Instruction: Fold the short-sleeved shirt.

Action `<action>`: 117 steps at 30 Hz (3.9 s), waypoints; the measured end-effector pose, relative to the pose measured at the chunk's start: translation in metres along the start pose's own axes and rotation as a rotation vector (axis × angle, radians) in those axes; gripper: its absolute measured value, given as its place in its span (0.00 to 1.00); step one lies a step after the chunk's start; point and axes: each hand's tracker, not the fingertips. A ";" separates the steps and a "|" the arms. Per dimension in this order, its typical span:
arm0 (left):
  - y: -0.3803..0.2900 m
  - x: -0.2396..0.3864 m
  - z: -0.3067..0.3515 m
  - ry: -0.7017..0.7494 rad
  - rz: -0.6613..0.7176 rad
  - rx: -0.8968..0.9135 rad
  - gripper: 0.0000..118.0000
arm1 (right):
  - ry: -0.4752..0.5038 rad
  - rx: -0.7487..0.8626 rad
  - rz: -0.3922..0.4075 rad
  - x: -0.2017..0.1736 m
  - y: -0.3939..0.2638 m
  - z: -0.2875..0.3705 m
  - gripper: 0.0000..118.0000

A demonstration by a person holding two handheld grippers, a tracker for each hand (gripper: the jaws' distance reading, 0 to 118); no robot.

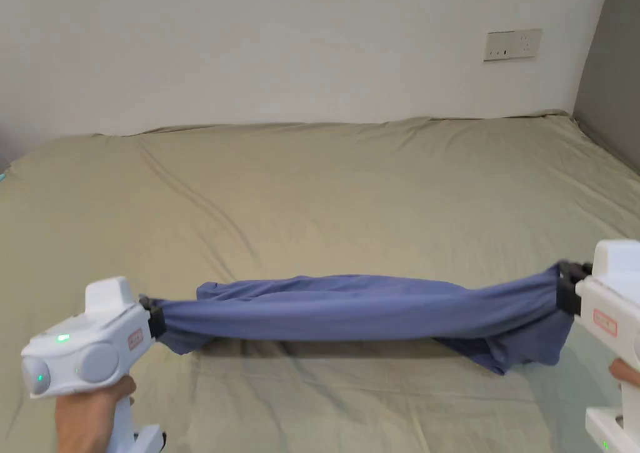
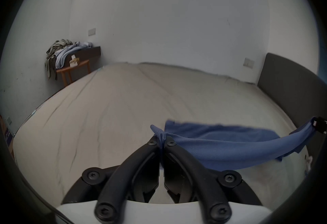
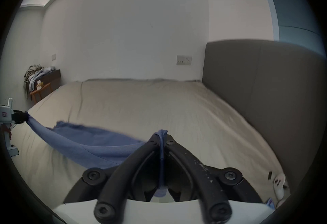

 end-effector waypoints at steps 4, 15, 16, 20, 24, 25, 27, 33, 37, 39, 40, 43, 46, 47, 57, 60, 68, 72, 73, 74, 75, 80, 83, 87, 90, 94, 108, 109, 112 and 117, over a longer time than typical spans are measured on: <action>-0.056 -0.029 0.029 0.008 0.056 -0.074 0.02 | 0.044 -0.085 0.011 0.002 -0.059 0.037 0.03; -0.165 -0.072 0.141 0.031 0.068 -0.200 0.02 | 0.092 -0.244 0.017 0.015 -0.149 0.139 0.03; -0.174 -0.074 0.148 0.029 0.062 -0.215 0.02 | 0.092 -0.274 0.005 0.013 -0.158 0.146 0.03; -0.201 -0.081 0.163 0.039 0.036 -0.257 0.02 | 0.072 -0.349 -0.012 0.013 -0.189 0.161 0.03; -0.220 -0.082 0.161 0.044 0.038 -0.330 0.02 | 0.040 -0.493 -0.052 0.014 -0.228 0.146 0.03; -0.223 -0.081 0.159 0.048 0.031 -0.349 0.02 | 0.025 -0.520 -0.065 0.014 -0.239 0.139 0.03; -0.225 -0.076 0.160 0.050 0.025 -0.357 0.02 | 0.010 -0.546 -0.076 0.012 -0.249 0.131 0.03; -0.209 -0.071 0.160 0.063 0.065 -0.392 0.38 | -0.023 -0.490 -0.051 -0.006 -0.216 0.154 0.21; -0.166 -0.051 0.183 -0.034 0.133 -0.191 1.00 | -0.014 -0.270 -0.053 -0.018 -0.168 0.171 0.97; -0.141 -0.034 0.196 -0.061 0.113 -0.078 1.00 | -0.006 -0.138 -0.044 -0.029 -0.143 0.185 0.97; -0.127 -0.025 0.204 -0.082 0.084 -0.031 1.00 | 0.003 -0.081 -0.032 -0.037 -0.126 0.193 0.97; -0.096 0.002 0.226 -0.103 0.013 0.150 1.00 | -0.008 0.083 0.010 -0.055 -0.095 0.214 0.97; -0.082 0.019 0.238 -0.100 -0.054 0.275 0.99 | -0.026 0.218 0.045 -0.068 -0.077 0.228 0.97; -0.079 0.024 0.242 -0.094 -0.067 0.312 0.97 | -0.047 0.245 0.050 -0.071 -0.073 0.233 0.97; -0.086 0.015 0.248 -0.142 -0.060 0.363 0.00 | -0.104 0.322 0.086 -0.077 -0.069 0.241 0.01; -0.086 0.011 0.241 -0.103 -0.090 0.303 0.00 | -0.098 0.311 0.076 -0.075 -0.070 0.239 0.01; -0.115 -0.049 0.204 -0.088 -0.029 -0.143 0.00 | -0.096 0.279 0.071 -0.069 -0.073 0.233 0.01; -0.147 -0.079 0.187 -0.089 0.019 -0.290 0.01 | -0.097 0.258 0.076 -0.067 -0.077 0.228 0.01; -0.155 -0.084 0.183 -0.085 0.034 -0.307 0.07 | -0.097 0.252 0.077 -0.067 -0.078 0.227 0.01; -0.162 -0.088 0.183 -0.081 0.046 -0.312 0.22 | -0.098 0.247 0.078 -0.067 -0.078 0.226 0.01; -0.169 -0.089 0.180 -0.076 0.064 -0.340 0.54 | -0.100 0.242 0.080 -0.066 -0.079 0.226 0.01; -0.204 -0.087 0.169 -0.050 0.048 -0.371 0.90 | -0.111 0.208 0.077 -0.062 -0.087 0.223 0.01; -0.216 -0.083 0.161 -0.037 0.019 -0.398 0.66 | -0.117 0.177 0.069 -0.055 -0.094 0.221 0.01; -0.227 -0.078 0.153 -0.124 0.025 -0.407 0.09 | -0.134 0.111 0.037 -0.042 -0.110 0.219 0.02; -0.221 -0.068 0.161 -0.097 0.010 -0.385 0.07 | -0.134 -0.019 -0.017 -0.029 -0.132 0.211 0.05; -0.217 -0.065 0.166 -0.102 -0.022 -0.371 0.06 | -0.093 -0.317 -0.087 -0.014 -0.179 0.184 0.67; -0.194 -0.059 0.178 -0.103 0.062 -0.332 0.06 | -0.018 -0.437 -0.108 -0.006 -0.219 0.156 0.04; -0.193 -0.055 0.181 -0.108 0.080 -0.320 0.06 | -0.014 -0.404 -0.115 -0.004 -0.211 0.159 0.04; -0.163 -0.053 0.177 -0.122 0.100 -0.285 0.06 | -0.010 -0.318 -0.112 -0.003 -0.180 0.160 0.04; -0.117 -0.032 0.143 -0.122 0.072 -0.228 0.06 | -0.011 -0.225 -0.114 -0.008 -0.127 0.129 0.04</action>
